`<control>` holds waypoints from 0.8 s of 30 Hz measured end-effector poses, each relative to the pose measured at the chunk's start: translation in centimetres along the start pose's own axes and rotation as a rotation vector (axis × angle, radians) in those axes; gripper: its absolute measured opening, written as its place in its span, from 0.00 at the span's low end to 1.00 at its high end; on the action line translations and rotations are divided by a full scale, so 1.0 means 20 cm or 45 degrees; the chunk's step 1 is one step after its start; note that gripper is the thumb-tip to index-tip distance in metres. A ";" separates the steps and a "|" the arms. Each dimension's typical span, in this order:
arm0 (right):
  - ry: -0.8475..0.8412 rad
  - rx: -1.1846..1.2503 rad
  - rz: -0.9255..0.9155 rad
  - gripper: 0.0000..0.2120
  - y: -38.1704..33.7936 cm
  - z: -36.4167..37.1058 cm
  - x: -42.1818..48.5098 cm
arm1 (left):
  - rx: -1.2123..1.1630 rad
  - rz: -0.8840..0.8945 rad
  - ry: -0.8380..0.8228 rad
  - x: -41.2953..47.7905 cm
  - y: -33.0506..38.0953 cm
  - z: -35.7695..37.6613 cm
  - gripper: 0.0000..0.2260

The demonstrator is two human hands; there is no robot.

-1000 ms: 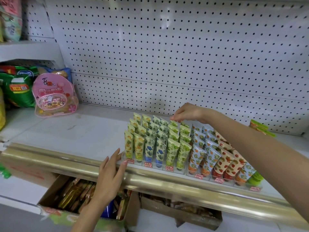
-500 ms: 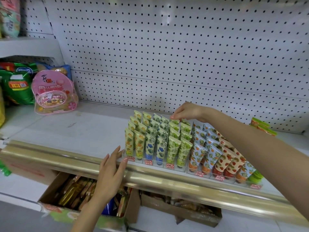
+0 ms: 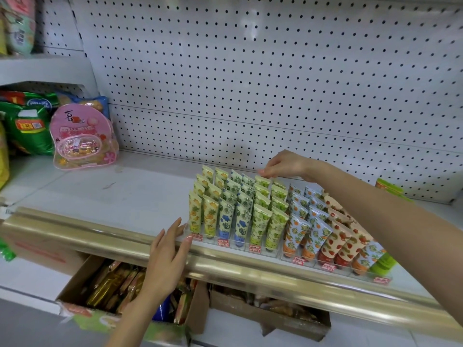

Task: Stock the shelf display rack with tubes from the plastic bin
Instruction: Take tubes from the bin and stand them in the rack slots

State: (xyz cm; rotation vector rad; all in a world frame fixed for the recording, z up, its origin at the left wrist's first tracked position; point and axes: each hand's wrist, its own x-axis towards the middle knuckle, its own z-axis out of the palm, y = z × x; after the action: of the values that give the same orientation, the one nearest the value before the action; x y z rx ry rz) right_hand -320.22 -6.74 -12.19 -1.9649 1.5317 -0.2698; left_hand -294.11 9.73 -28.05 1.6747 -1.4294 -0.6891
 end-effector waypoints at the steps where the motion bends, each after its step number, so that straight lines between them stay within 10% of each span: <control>1: 0.025 0.011 -0.007 0.15 0.00 0.00 0.00 | 0.000 -0.001 0.000 0.00 0.00 0.00 0.30; 24: 0.148 -0.019 -0.001 0.11 -0.01 0.05 0.01 | 0.013 0.010 0.000 0.02 -0.05 0.01 0.39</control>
State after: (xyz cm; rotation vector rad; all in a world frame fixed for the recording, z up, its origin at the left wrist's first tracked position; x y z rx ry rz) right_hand -319.55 -6.59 -12.90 -1.9923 1.6095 -0.3796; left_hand -293.66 9.39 -28.99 1.6760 -1.4412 -0.6788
